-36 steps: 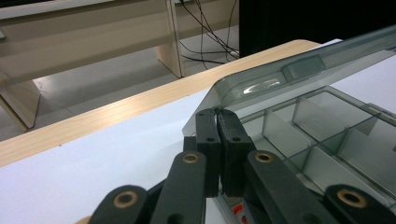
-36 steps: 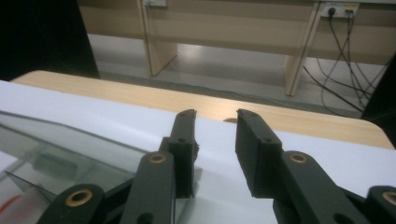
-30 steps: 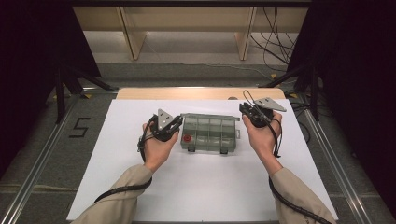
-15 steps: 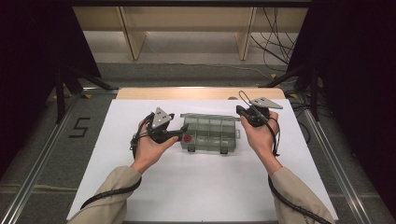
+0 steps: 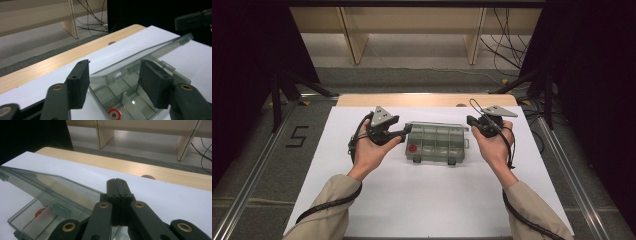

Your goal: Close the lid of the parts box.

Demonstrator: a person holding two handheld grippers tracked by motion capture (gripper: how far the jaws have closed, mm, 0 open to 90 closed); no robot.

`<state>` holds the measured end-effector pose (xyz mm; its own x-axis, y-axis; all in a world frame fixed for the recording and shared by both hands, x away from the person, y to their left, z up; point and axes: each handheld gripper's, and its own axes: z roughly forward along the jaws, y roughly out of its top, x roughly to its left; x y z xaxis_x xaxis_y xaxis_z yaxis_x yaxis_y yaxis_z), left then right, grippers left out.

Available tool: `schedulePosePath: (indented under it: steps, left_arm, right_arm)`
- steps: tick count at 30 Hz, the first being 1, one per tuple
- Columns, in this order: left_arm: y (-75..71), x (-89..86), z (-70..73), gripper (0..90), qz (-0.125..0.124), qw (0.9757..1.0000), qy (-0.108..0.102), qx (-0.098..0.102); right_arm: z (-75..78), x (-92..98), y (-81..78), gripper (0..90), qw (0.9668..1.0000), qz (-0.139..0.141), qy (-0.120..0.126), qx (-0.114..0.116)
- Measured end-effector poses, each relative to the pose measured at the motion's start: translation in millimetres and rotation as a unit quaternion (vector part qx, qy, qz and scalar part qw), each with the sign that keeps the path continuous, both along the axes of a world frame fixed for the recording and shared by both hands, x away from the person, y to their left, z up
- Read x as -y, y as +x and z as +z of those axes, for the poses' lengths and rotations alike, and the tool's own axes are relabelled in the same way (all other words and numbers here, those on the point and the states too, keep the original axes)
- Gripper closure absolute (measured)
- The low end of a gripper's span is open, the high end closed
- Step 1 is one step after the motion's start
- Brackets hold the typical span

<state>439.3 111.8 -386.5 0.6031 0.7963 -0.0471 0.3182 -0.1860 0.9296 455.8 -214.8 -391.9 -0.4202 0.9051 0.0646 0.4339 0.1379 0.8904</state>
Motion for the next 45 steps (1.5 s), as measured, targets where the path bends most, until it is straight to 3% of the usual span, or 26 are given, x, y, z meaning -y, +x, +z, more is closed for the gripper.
schedulePosePath:
  steps: [5,11,14,29,34,41,45]
  left_arm:
    - [2.0,2.4,6.1,55.5,0.001,0.9999,-0.01,0.001]
    - [8.7,5.2,5.8,82.2,0.013,0.9998,-0.013,-0.007]
    - [13.8,7.1,1.4,89.6,0.021,0.9996,-0.01,-0.017]
    - [14.0,15.1,1.7,90.0,0.012,0.9988,0.025,-0.04]
    - [13.8,15.9,0.9,90.0,0.007,0.9977,0.046,-0.049]
    - [13.0,17.7,-0.6,90.0,0.005,0.9966,0.053,-0.063]
    - [13.0,17.4,-1.4,90.0,0.001,0.9959,0.06,-0.067]
  right_arm:
    - [0.3,-1.9,-0.7,90.0,1.0,0.002,0.002,0.0]
    - [1.8,-4.1,-3.5,90.0,0.9999,0.005,-0.005,-0.008]
    - [1.8,-4.7,-3.8,90.0,0.9999,0.009,-0.006,-0.006]
    - [3.1,-5.2,-9.0,90.0,0.9995,0.019,-0.016,-0.019]
    - [2.8,-5.0,-10.1,90.0,0.9991,0.019,-0.026,-0.027]
    - [1.2,-4.7,-11.5,90.0,0.9984,0.028,-0.025,-0.043]
    - [0.2,-4.1,-11.4,90.0,0.9984,0.031,-0.028,-0.039]
